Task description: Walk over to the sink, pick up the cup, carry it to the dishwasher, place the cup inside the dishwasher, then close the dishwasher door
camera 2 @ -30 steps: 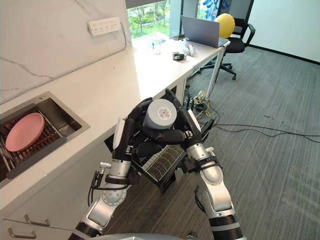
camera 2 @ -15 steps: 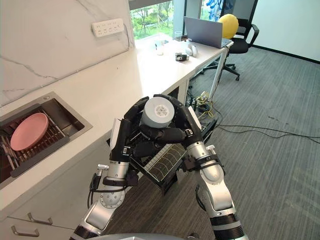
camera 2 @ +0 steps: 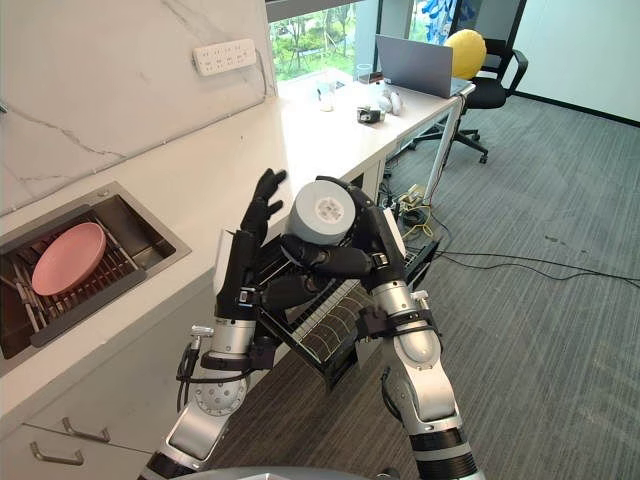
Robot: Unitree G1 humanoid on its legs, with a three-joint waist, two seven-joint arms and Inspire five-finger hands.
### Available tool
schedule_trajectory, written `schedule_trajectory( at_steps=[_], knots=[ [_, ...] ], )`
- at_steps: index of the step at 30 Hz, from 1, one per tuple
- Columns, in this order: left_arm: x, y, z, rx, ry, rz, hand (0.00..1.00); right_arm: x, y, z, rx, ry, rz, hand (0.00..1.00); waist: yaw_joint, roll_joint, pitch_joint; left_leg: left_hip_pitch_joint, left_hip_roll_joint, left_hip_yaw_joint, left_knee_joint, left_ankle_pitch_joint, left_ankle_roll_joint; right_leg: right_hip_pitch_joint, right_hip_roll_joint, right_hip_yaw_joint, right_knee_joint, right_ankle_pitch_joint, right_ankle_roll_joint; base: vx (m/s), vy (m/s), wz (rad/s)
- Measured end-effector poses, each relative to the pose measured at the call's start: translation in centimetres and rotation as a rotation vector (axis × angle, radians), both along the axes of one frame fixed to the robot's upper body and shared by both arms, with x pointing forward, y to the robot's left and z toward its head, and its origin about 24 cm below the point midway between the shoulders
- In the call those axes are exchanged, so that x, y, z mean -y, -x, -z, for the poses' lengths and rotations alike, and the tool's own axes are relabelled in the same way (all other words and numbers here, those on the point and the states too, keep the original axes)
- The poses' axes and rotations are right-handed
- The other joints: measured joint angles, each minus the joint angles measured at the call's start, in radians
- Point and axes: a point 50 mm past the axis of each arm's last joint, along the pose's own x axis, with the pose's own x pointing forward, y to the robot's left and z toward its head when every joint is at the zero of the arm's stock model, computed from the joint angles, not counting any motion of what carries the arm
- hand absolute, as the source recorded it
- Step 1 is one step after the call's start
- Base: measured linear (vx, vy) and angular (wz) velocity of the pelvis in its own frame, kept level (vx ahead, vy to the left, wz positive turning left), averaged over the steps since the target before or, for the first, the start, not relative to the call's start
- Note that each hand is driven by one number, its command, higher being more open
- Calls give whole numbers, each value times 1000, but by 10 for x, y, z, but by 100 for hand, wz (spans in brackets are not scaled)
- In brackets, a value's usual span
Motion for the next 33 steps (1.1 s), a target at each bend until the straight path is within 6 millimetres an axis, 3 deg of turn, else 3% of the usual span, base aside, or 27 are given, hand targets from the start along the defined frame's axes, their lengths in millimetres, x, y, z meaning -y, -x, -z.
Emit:
schedule_trajectory(
  at_steps=[10, 16, 20, 28, 33],
  knots=[
    [-8, 2, 6, -68, 123, -27, 100, 5, -5, 15, -96, -174, 70, 0, 0, -5, -4, -13, -6, -27, -1, 13, 5, 3, -7, -26, 0, 0, 0, -10, -2, 8],
    [-31, 1, -1, -61, 309, -111, 100, 27, -6, 32, -171, -238, 212, 0, 2, -10, -6, -15, -6, -36, -2, 14, 5, 8, -8, -35, 0, 0, 0, -7, 1, 4],
    [-40, 4, 7, -106, 357, -108, 100, 42, -5, 33, -175, -259, 288, 0, 2, -10, -6, -19, -7, -43, -2, 16, 5, 8, -9, -40, 0, 0, 0, 5, 1, 4],
    [-32, 11, 40, -305, 407, 202, 100, 65, -3, 34, -166, -256, 369, 0, 3, -10, -6, -34, -12, -65, -2, 20, 8, 7, -15, -62, 0, -1, 2, 12, 4, 8],
    [-26, 28, 100, -635, 327, 291, 100, 80, -5, 47, -228, -181, 349, 0, 1, -10, -8, -58, -13, -83, -2, 26, 11, -6, -17, -76, 1, -3, 5, 11, -2, 9]
  ],
)
